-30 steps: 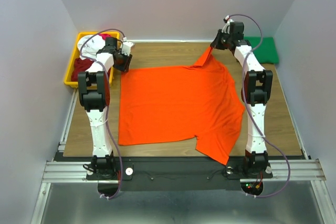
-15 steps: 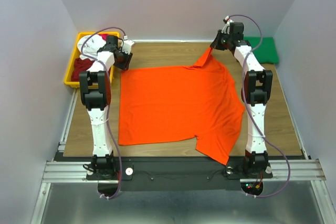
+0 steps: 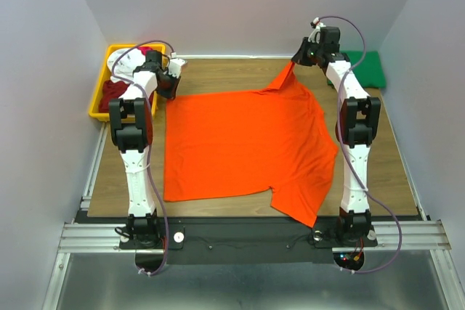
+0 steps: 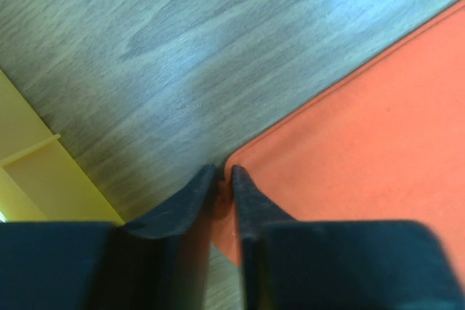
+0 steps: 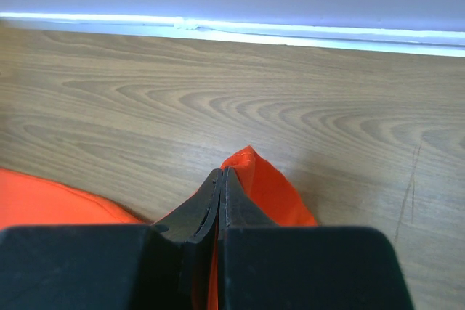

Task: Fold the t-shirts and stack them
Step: Fold the tshirt

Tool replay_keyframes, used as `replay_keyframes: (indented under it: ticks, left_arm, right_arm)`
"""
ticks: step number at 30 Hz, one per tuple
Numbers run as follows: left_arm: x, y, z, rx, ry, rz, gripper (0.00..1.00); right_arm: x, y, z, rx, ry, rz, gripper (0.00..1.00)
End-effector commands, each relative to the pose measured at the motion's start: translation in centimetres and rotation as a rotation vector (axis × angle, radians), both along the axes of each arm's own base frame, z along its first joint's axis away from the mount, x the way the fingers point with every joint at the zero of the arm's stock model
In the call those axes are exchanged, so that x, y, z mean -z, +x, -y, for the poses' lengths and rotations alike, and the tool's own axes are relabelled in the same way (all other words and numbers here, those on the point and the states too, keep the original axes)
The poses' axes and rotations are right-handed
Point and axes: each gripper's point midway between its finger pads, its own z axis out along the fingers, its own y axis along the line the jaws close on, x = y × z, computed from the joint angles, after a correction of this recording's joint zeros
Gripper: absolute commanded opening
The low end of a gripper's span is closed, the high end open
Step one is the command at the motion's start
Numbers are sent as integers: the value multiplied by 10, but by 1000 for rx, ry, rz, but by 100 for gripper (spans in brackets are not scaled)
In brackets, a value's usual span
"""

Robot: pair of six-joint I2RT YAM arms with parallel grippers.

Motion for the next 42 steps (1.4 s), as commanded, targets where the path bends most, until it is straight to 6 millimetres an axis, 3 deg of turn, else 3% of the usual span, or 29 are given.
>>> replay_keyframes:
  ticks: [1, 4, 10, 11, 13, 17, 22, 23, 25, 26, 27, 33, 42]
  left_arm:
    - [8, -10, -12, -11, 19, -57, 11]
    - [-7, -4, -12, -10, 15, -23, 0]
    - [-47, 0, -5, 12, -15, 67, 0]
    - [-58, 0, -6, 14, -14, 89, 0]
    - [-62, -4, -4, 23, -12, 98, 0]
    - [-84, -13, -4, 49, 0, 152, 0]
    - [-92, -29, -1, 80, -1, 173, 0]
    - [-99, -32, -1, 86, 2, 185, 0]
    - [-96, -39, -1, 101, 13, 180, 0]
    - [-95, -43, -1, 106, 16, 178, 0]
    - [-95, -49, -2, 111, 21, 174, 0]
    - [-97, -74, -4, 141, 53, 190, 0]
    - [-97, -98, -4, 165, 76, 208, 0]
  right_arm:
    - [-67, -5, 3, -13, 13, 126, 1]
    - [-78, -9, 3, -21, 19, 137, 1]
    - [-101, -24, 6, -24, 27, 154, 1]
    - [-95, -29, 6, -26, 27, 134, 1]
    - [-107, -38, 6, -32, 32, 145, 1]
    - [-108, -56, 6, -39, 32, 123, 1]
    - [-100, -79, 9, -41, 37, 79, 1]
    - [-108, -84, 10, -39, 38, 88, 1]
    - [-110, -92, 10, -44, 42, 82, 1]
    - [-102, -98, 11, -45, 45, 59, 1]
    - [-111, -105, 10, -47, 46, 69, 0]
    - [-114, -141, 13, -49, 46, 41, 1]
    - [-96, -198, 13, -26, 66, -59, 1]
